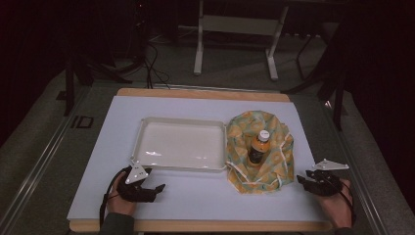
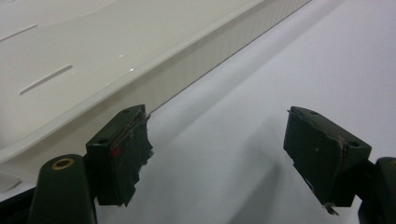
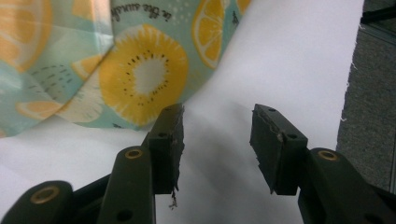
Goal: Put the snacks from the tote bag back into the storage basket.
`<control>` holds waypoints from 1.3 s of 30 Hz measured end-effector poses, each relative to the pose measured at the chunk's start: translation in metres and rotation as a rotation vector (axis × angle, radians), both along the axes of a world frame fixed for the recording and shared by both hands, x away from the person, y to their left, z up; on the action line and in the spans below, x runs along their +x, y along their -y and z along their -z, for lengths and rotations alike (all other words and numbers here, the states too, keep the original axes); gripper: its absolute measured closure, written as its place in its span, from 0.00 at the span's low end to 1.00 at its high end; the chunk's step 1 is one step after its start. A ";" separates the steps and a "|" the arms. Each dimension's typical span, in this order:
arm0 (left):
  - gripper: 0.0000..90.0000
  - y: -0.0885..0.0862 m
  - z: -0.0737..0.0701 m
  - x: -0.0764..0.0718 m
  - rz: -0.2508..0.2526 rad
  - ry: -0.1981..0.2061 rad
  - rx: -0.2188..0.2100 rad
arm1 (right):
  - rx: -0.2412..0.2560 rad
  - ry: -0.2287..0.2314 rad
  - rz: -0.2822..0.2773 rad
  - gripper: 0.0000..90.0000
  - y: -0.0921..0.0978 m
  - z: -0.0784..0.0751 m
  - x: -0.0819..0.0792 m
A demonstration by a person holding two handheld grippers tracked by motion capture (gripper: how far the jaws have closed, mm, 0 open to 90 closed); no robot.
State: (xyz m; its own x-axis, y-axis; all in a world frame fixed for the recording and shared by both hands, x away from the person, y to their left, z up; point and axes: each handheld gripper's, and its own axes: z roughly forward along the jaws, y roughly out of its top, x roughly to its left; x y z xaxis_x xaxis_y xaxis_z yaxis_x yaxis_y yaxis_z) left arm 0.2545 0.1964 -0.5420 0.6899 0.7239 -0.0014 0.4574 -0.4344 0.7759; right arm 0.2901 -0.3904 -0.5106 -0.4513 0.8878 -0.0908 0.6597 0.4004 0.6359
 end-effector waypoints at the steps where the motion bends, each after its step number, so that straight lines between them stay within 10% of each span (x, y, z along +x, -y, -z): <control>1: 0.25 0.000 0.000 0.000 0.001 0.000 0.001 | 0.001 -0.005 -0.016 0.59 -0.001 -0.002 0.001; 39: 0.26 0.001 0.000 0.000 0.009 -0.005 0.004 | -0.124 -0.073 -0.231 0.59 -0.022 -0.039 0.017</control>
State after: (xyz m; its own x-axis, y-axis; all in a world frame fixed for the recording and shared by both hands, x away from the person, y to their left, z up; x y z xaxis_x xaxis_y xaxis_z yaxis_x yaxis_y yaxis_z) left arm 0.2550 0.1959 -0.5422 0.6964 0.7177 -0.0024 0.4574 -0.4413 0.7720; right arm 0.3072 -0.3679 -0.4713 -0.6502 0.7443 -0.1525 0.5837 0.6178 0.5269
